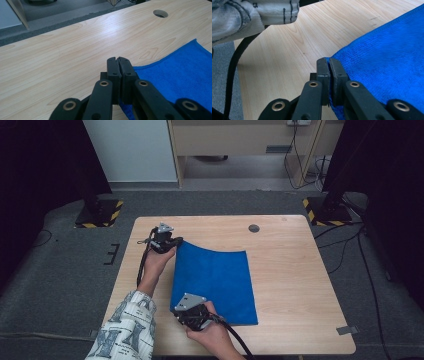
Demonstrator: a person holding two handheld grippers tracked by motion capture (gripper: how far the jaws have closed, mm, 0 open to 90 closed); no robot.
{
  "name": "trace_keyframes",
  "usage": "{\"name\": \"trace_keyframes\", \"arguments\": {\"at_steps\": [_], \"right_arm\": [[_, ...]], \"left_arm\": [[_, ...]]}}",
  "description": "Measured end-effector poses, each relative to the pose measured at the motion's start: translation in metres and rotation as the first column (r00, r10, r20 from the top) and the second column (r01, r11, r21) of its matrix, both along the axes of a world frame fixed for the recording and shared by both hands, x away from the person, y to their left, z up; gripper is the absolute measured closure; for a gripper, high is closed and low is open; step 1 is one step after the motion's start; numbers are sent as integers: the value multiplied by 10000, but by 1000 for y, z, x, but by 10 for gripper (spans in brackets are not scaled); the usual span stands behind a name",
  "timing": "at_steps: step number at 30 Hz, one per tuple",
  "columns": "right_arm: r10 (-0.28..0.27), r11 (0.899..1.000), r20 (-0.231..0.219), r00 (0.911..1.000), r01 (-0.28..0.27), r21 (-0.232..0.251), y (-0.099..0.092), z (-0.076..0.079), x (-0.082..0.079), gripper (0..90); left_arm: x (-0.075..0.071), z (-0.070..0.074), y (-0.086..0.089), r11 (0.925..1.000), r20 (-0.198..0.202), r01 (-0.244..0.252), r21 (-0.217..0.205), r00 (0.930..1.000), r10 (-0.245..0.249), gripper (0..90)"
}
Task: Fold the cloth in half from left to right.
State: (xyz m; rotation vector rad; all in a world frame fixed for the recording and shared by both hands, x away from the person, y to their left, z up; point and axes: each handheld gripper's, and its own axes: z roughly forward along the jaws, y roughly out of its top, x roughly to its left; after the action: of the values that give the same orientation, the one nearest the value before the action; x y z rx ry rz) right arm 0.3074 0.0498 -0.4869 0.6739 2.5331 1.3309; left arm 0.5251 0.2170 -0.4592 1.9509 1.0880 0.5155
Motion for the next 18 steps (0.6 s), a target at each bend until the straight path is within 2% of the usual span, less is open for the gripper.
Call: {"name": "trace_keyframes", "arguments": {"at_steps": [10,16,18], "right_arm": [[-275,9993,-46,9996,277,239,10,1,0,875],[-233,9981,-42,9997,235,567,21,7,-2,875],[-314,9961,28,9995,311,825,24,11,-2,875]], "left_arm": [[2,3,5,9996,-53,205,197,9998,-204,884],[1,7,15,9996,-66,137,239,9999,-135,883],[-1,11,16,9997,-69,94,241,9999,-92,881]]}}
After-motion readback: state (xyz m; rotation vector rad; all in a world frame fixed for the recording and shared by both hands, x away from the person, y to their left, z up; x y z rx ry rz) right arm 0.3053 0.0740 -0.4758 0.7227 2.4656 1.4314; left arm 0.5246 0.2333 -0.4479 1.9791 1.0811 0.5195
